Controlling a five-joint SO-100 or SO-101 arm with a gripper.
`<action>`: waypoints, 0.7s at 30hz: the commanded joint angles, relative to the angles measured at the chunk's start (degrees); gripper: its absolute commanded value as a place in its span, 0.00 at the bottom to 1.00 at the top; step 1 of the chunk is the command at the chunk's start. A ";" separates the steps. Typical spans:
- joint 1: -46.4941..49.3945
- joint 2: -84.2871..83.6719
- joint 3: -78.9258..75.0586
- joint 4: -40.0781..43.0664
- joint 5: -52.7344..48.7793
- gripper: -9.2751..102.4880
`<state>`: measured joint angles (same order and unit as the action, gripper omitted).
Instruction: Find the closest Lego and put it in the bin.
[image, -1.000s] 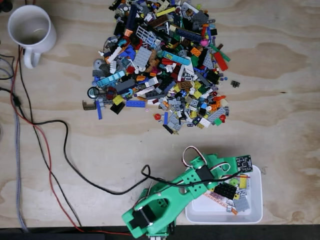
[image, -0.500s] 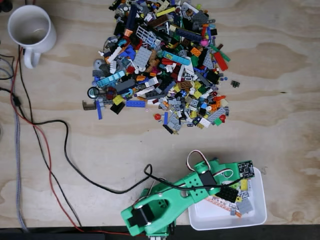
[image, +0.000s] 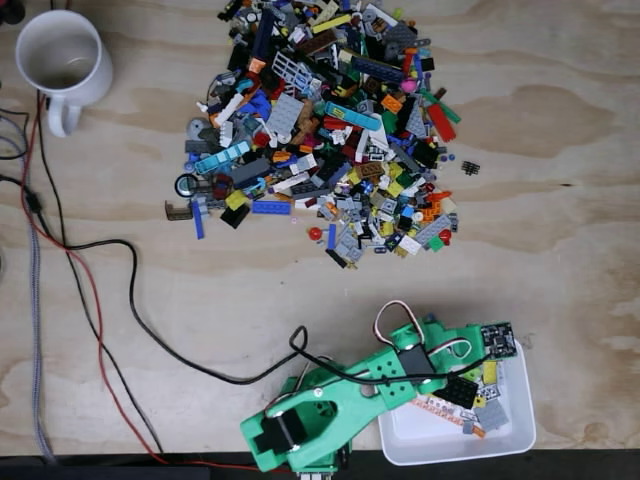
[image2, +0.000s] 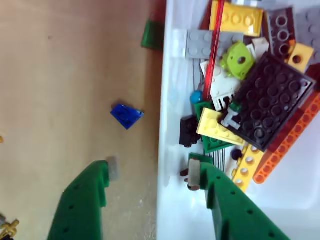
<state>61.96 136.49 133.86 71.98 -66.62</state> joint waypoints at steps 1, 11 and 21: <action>-2.64 2.55 -16.08 4.75 -1.93 0.27; -38.58 9.49 -16.61 7.56 -5.45 0.20; -62.93 8.44 -11.87 1.58 4.13 0.19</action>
<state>4.83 145.90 122.61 75.85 -63.90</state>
